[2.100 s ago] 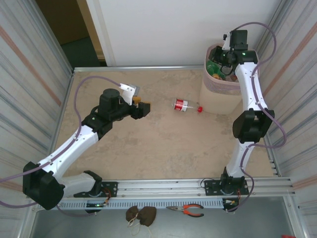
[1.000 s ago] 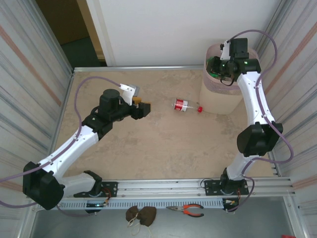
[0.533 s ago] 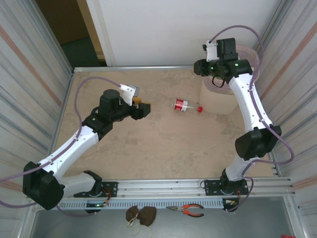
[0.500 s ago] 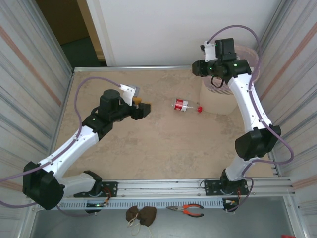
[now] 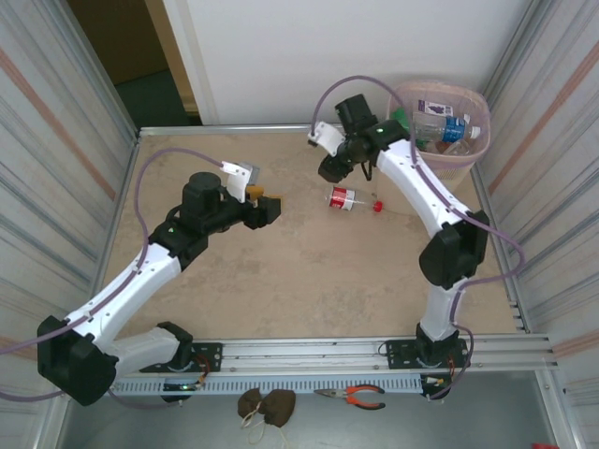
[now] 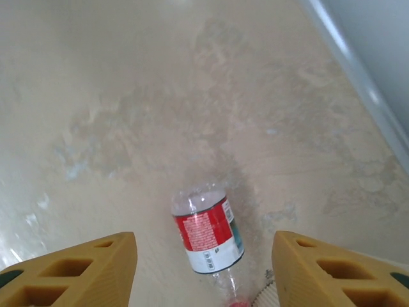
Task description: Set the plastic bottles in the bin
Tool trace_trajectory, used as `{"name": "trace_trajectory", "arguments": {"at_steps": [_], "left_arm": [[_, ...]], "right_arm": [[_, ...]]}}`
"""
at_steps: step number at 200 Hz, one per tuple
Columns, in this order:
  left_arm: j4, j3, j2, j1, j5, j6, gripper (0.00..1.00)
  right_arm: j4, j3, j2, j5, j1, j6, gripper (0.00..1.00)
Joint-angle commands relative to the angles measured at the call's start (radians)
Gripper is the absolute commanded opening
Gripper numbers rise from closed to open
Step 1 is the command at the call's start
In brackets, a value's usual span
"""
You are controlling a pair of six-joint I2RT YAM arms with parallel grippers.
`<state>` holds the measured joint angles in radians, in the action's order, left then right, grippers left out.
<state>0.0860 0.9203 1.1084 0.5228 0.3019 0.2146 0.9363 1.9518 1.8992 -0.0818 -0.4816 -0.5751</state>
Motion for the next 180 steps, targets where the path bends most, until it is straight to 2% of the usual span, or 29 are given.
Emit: {"name": "trace_trajectory", "arguments": {"at_steps": [1,75,120,180], "left_arm": [[0.021,-0.004,-0.033,-0.007,-0.016,0.000,0.69],[0.040,-0.012,-0.054,-0.007,-0.029,-0.004,0.69],[0.046,-0.008,-0.048,-0.008,-0.028,-0.003,0.69],[0.047,0.008,-0.035,-0.010,-0.017,-0.004,0.69]], "right_arm": [[0.107,0.053,0.070,0.093,-0.013,-0.149,0.61],[0.142,0.141,0.305,0.173,-0.026,-0.213,0.87],[0.145,0.144,0.400,0.205,-0.023,-0.253,0.89],[0.141,0.149,0.480,0.154,-0.016,-0.258,0.86]]}}
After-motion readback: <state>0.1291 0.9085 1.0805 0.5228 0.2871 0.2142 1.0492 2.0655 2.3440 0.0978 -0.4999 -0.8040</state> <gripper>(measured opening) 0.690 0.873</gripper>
